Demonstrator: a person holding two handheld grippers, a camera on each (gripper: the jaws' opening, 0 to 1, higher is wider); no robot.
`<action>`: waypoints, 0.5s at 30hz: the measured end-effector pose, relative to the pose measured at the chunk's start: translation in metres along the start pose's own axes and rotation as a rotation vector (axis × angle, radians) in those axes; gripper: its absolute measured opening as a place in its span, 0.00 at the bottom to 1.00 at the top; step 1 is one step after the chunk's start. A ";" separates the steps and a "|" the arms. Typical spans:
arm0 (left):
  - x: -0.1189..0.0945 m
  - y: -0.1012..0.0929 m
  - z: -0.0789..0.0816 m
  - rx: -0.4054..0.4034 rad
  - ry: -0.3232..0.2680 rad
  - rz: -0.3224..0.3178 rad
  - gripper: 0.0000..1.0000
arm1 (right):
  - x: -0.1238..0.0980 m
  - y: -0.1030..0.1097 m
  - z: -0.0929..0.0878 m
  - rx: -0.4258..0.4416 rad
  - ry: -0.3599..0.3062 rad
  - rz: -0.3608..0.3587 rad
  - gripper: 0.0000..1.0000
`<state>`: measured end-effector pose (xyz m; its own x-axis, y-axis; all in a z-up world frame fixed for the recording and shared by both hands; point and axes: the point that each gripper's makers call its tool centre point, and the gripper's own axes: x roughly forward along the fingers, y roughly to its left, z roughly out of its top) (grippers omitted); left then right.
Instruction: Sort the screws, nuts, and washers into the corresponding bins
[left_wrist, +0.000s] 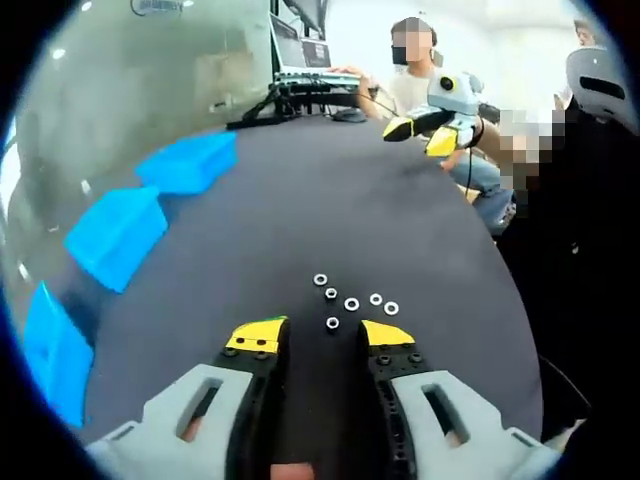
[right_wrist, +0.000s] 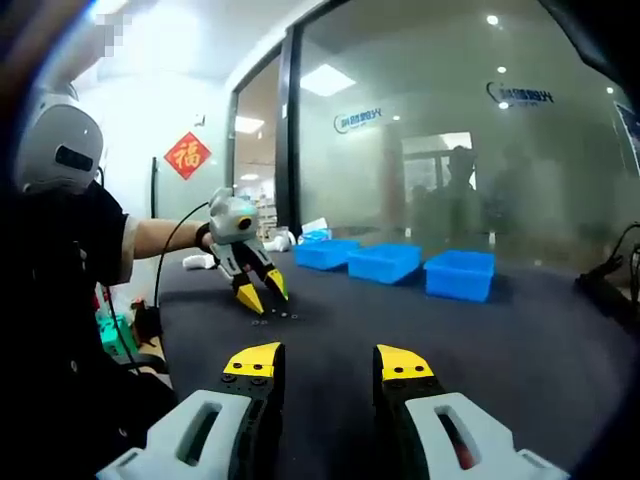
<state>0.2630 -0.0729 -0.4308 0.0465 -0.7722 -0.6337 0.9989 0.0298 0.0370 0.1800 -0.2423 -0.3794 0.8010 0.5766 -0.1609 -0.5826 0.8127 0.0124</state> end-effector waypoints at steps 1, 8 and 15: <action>0.001 0.000 -0.001 0.000 0.004 -0.001 0.23 | 0.000 0.000 0.000 0.000 0.000 0.000 0.32; 0.004 -0.001 -0.002 -0.007 0.012 -0.020 0.21 | 0.000 0.000 0.000 0.006 -0.005 -0.002 0.32; 0.006 -0.006 -0.002 0.010 0.028 -0.040 0.11 | 0.000 -0.001 -0.001 0.009 -0.007 -0.006 0.32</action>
<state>0.2569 -0.0765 -0.4361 0.0067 -0.7547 -0.6561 0.9998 -0.0072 0.0186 0.1802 -0.2436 -0.3804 0.8052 0.5726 -0.1543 -0.5768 0.8167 0.0205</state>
